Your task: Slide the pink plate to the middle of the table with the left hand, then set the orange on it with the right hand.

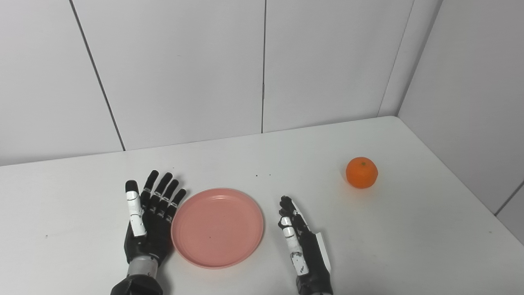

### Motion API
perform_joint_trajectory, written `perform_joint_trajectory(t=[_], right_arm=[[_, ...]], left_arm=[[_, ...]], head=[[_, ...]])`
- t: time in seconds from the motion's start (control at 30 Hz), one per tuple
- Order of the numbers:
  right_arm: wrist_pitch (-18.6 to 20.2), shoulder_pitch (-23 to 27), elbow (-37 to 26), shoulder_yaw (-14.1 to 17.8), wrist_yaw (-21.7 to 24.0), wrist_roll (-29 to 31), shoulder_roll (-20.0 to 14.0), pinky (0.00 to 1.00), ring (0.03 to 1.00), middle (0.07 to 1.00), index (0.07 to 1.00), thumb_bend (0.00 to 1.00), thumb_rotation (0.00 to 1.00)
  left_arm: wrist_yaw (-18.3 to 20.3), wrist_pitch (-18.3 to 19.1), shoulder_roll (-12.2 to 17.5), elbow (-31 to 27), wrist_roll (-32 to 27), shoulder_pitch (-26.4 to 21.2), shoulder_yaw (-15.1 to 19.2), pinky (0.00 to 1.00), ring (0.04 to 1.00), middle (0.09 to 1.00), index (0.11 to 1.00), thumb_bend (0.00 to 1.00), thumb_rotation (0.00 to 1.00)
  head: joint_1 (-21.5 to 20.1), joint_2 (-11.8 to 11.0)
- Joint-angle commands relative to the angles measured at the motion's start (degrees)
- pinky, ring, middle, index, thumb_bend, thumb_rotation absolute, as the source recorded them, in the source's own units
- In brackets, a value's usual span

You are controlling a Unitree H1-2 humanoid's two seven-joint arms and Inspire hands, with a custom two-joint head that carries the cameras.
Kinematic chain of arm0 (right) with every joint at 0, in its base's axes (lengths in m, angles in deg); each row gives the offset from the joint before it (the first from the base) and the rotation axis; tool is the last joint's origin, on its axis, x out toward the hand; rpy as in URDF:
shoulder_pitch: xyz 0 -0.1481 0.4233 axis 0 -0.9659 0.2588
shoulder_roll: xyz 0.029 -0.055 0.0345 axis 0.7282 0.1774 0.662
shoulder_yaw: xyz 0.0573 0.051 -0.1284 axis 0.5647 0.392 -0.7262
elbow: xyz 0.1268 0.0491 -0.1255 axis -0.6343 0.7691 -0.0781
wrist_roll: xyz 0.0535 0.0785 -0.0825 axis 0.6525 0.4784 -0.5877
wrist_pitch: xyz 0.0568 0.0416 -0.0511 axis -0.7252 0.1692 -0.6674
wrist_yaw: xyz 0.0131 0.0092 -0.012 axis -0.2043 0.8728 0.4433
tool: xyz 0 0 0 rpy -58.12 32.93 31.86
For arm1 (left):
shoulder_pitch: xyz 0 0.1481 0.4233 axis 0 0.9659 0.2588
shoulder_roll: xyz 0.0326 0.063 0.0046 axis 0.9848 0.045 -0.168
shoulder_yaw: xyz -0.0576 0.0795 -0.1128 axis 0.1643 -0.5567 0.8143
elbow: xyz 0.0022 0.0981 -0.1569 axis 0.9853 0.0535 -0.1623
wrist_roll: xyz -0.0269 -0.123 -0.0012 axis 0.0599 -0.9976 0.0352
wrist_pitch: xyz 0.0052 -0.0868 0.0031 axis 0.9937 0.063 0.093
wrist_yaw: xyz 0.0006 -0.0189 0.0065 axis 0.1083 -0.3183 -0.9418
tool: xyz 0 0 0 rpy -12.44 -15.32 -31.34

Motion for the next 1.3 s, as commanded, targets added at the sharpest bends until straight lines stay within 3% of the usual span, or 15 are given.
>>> perform_joint_trajectory(t=[0.0,0.27,0.43,0.63,0.8,0.9,1.1,1.27], right_arm=[[-2.4,-0.4,2.2,0.3,-0.1,-0.2,1.4,0.90,0.927,0.935,0.897,0.68,0.93],[-4.2,-0.4,-1.7,1.0,-1.5,-3.2,1.1,0.89,0.902,0.914,0.875,0.67,0.93],[-5.4,0.7,-3.7,1.6,-3.0,-8.3,-0.1,0.85,0.886,0.901,0.867,0.68,0.93],[-6.8,2.7,-6.4,2.4,-3.5,-15.5,-2.7,0.87,0.883,0.897,0.854,0.69,0.95],[-3.4,5.2,-9.5,3.3,-2.8,-23.5,-5.4,0.93,0.911,0.902,0.846,0.75,1.00],[-1.1,7.2,-10.8,4.3,-1.7,-26.2,-6.6,0.85,0.880,0.884,0.850,0.79,1.00],[4.4,10.6,-13.9,5.8,3.1,-27.6,-9.4,0.81,0.849,0.859,0.840,0.82,0.98],[8.4,13.5,-15.5,6.4,5.8,-35.0,-12.6,0.74,0.815,0.845,0.821,0.84,0.99]], left_arm=[[-2.1,4.4,-0.6,4.0,0.6,2.8,0.3,0.81,0.864,0.824,0.873,0.78,0.75],[-1.9,4.0,0.2,4.7,1.3,2.1,0.1,0.81,0.868,0.829,0.878,0.76,0.76],[-1.2,3.8,0.6,5.8,0.9,1.6,0.7,0.83,0.873,0.833,0.872,0.77,0.75],[-0.7,3.9,0.7,5.9,0.9,1.5,0.8,0.84,0.884,0.848,0.881,0.76,0.76],[-0.6,3.5,0.6,6.9,1.3,1.1,0.9,0.83,0.876,0.842,0.873,0.76,0.75],[-0.7,3.3,0.4,7.1,1.4,1.0,0.9,0.82,0.875,0.841,0.868,0.76,0.75],[-0.8,3.5,0.3,6.8,1.5,1.1,0.8,0.82,0.874,0.837,0.862,0.77,0.75],[-0.5,3.5,0.6,7.0,1.5,1.2,0.7,0.82,0.878,0.845,0.875,0.76,0.76]], head=[[0.0,-0.1],[0.1,-0.4],[-0.2,-0.7],[-0.5,-0.7],[-0.4,-0.9],[-0.2,-1.1],[-0.2,-1.0],[-0.1,-1.1]])
